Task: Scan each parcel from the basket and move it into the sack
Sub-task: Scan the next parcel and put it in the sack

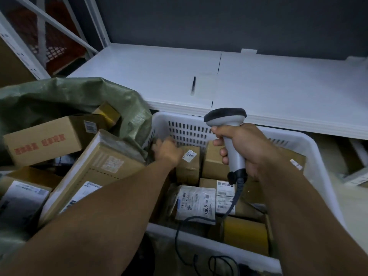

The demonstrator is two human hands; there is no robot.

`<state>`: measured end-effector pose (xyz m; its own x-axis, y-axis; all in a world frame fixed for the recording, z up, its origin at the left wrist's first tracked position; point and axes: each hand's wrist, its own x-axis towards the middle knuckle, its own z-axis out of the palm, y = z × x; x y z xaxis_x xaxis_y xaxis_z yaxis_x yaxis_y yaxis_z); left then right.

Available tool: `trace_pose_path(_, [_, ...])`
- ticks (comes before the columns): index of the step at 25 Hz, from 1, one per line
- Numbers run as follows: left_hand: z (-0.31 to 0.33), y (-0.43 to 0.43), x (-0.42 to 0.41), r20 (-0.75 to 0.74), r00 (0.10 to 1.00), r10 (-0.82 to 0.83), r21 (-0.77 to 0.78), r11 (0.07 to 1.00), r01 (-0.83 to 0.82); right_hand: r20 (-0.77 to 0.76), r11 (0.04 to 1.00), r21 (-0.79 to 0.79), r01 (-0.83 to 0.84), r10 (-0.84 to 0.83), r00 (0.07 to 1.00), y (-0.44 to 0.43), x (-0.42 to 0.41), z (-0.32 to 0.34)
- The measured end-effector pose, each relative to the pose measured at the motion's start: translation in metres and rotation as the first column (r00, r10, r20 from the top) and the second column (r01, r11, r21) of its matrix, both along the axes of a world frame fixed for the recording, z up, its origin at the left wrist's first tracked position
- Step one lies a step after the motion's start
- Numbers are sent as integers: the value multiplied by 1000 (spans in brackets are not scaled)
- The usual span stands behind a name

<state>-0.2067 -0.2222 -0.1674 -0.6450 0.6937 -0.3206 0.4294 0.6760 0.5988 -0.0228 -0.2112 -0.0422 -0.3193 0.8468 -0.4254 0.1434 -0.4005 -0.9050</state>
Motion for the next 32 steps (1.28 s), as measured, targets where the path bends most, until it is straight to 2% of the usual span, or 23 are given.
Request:
trace_pose_path(2, [-16, 5, -5, -121, 989, -89, -150, 986, 70, -2, 1000, -14, -1, 1, 1000, 6, 1, -4])
trace_pose_path(5, [-38, 23, -16, -102, 995, -11, -188, 982, -8, -8, 999, -37, 6, -7, 1000, 12, -1, -9])
trace_pose_path(7, [-52, 34, -24, -95, 995, -42, -243, 970, 18, -1, 999, -47, 3, -3, 1000, 14, -3, -10])
trace_pose_path(11, [-54, 27, -23, -196, 962, -189, -393, 914, 99, 17, 999, -49, 1, 0, 1000, 15, -5, -13])
trace_pose_path(15, [-61, 14, -26, -261, 896, -359, -460, 862, 211, 18, 999, -51, 1, 0, 1000, 13, -6, -12])
trace_pose_path(18, [-61, 7, -25, -286, 866, -410, -494, 838, 233, 8, 999, -48, 2, -2, 1000, 11, -7, -9])
trace_pose_path(22, [-55, 0, -22, -418, 796, -438, -478, 851, 217, 13, 999, -40, 0, 1, 1000, 9, -4, -5])
trace_pose_path(25, [-45, -6, -26, -383, 825, -416, -421, 873, 245, 13, 1000, -23, 10, -9, 1000, 5, 1, -1])
trace_pose_path(28, [-21, -11, -19, -351, 884, -309, -262, 939, 224, 0, 1000, -7, 23, -23, 1000, 0, 6, 3])
trace_pose_path(32, [9, -16, -4, -309, 942, -130, 29, 989, 146, -11, 1000, 22, 7, -7, 1000, -11, 9, 13])
